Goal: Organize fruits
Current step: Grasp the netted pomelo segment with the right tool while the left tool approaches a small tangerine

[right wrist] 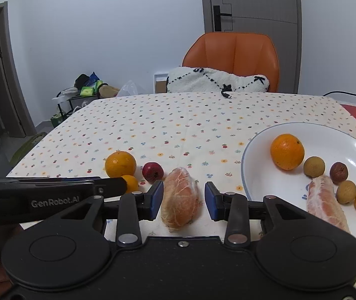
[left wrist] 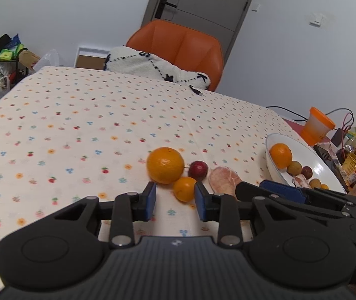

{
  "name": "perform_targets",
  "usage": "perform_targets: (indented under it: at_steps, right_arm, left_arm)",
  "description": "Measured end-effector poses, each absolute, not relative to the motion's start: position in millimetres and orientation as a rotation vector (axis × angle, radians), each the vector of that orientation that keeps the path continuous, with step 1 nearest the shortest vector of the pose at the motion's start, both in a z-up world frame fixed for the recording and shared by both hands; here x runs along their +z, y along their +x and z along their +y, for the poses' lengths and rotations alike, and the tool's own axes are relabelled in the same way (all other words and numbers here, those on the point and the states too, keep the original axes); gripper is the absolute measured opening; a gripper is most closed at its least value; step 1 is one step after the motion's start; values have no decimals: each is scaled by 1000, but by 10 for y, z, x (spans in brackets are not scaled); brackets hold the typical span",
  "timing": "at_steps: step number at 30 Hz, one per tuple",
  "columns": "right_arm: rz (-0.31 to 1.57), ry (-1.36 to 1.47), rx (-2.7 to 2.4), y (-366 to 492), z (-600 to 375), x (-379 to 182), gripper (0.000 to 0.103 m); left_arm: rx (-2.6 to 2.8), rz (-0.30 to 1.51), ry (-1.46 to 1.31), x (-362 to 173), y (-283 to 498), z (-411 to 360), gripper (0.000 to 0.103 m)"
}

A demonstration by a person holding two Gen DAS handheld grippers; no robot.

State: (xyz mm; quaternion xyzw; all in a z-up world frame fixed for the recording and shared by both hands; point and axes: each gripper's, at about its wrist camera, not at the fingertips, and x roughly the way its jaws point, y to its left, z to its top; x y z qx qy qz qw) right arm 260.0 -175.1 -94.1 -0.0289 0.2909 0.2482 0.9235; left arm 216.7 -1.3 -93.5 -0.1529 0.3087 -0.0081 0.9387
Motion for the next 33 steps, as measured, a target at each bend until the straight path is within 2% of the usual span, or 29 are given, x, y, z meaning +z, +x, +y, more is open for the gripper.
perform_targets:
  at_steps: [9, 12, 21, 29, 32, 33]
  right_arm:
    - [606, -74, 497, 2630, -1768, -965, 38]
    - [610, -73, 505, 2634, -1760, -970, 38]
    - [623, -78, 524, 2651, -1652, -1018, 38]
    - [620, -139, 517, 2644, -1497, -1073, 51]
    - [627, -163, 505, 2644, -1448, -1114, 50]
    - [623, -164, 499, 2634, -1451, -1114, 45]
  left_arm:
    - [-26, 624, -318, -1021, 2249, -65, 30]
    - [-36, 621, -319, -1031, 2260, -71, 22]
    - [-8, 618, -323, -989, 2139, 37, 21]
    - [21, 604, -334, -932, 2031, 188, 21]
    - [23, 601, -342, -930, 2003, 228, 21]
    - [23, 602, -345, -933, 1997, 241, 21]
